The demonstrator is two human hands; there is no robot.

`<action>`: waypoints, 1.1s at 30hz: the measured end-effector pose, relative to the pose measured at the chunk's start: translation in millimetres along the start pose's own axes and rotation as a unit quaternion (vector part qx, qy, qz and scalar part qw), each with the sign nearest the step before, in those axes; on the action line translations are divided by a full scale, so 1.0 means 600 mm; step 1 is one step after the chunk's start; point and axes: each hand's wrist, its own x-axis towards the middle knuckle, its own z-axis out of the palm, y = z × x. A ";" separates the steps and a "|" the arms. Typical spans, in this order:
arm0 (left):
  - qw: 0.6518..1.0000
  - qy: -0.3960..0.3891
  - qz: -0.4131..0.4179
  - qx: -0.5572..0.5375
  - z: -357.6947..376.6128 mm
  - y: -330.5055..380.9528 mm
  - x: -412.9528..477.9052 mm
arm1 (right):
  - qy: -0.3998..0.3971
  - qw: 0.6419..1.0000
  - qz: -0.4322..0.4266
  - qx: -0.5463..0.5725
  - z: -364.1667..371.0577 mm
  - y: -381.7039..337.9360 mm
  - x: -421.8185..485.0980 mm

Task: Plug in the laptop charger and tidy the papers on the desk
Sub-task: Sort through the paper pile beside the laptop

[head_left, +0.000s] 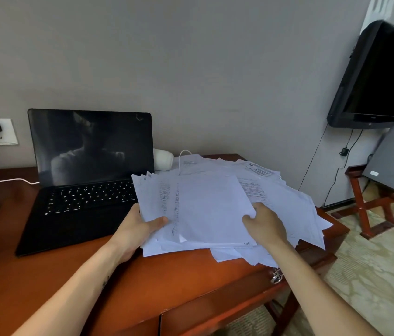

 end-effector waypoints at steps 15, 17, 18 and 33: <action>0.998 -0.031 -0.043 -0.013 -0.007 0.002 -0.006 | -0.077 0.980 -0.183 -0.035 0.073 -0.046 -0.026; 0.998 -0.045 -0.052 0.002 -0.012 0.003 -0.011 | -0.068 0.982 -0.178 -0.013 0.080 -0.045 -0.033; 0.998 -0.041 -0.044 0.017 -0.012 0.006 -0.015 | -0.062 0.983 -0.174 0.011 0.082 -0.045 -0.037; 0.974 0.116 0.181 0.076 -0.002 0.037 -0.030 | -0.014 0.899 -0.156 0.408 0.023 -0.118 -0.035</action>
